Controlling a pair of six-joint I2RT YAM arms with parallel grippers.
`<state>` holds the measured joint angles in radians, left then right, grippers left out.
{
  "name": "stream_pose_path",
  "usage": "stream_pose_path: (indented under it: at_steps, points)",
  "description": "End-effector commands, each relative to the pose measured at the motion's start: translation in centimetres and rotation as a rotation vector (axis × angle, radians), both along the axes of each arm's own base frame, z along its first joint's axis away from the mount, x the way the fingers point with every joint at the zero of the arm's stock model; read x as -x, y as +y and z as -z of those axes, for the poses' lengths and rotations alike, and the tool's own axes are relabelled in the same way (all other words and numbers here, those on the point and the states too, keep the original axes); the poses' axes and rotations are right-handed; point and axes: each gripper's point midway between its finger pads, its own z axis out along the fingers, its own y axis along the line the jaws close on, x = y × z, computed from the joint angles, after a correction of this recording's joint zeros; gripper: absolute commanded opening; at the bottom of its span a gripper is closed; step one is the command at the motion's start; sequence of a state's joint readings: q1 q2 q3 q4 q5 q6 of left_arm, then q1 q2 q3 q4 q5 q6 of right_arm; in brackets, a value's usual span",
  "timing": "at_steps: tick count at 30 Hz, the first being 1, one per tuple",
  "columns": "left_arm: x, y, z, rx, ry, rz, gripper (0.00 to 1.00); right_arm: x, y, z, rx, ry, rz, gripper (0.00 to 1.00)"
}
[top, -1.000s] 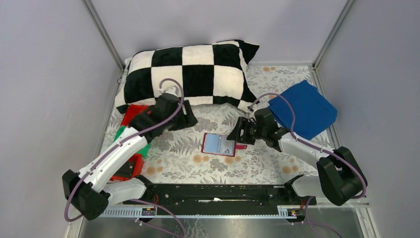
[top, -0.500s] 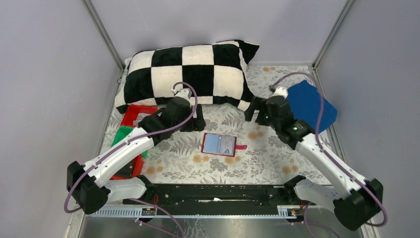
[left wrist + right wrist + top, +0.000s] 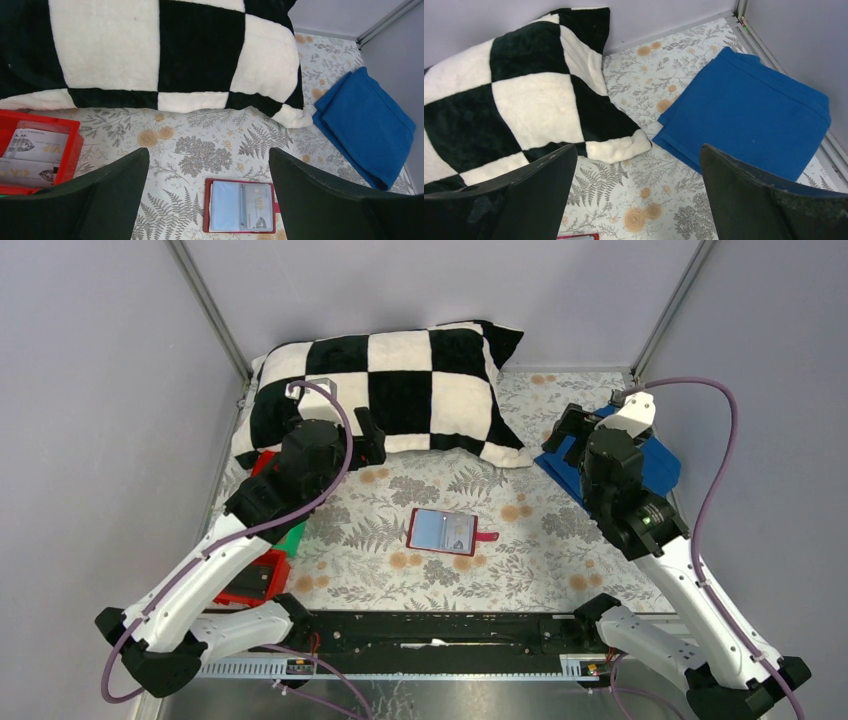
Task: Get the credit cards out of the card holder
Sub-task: Reset both arms
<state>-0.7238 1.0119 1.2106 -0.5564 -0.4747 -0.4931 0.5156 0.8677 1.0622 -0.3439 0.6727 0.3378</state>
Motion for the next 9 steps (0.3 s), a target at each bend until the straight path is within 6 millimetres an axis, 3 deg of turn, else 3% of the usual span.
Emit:
stream_pose_path:
  at_steps: [1, 9]
  points:
    - [-0.51, 0.57, -2.05, 0.01, -0.056, -0.034, 0.94, 0.15, -1.14, -0.34, 0.019, -0.004, 0.055, 1.0]
    - [-0.35, 0.42, -1.93, 0.031, -0.047, -0.033, 0.94, 0.05, -0.92, 0.02, 0.012, 0.003, 0.051, 1.0]
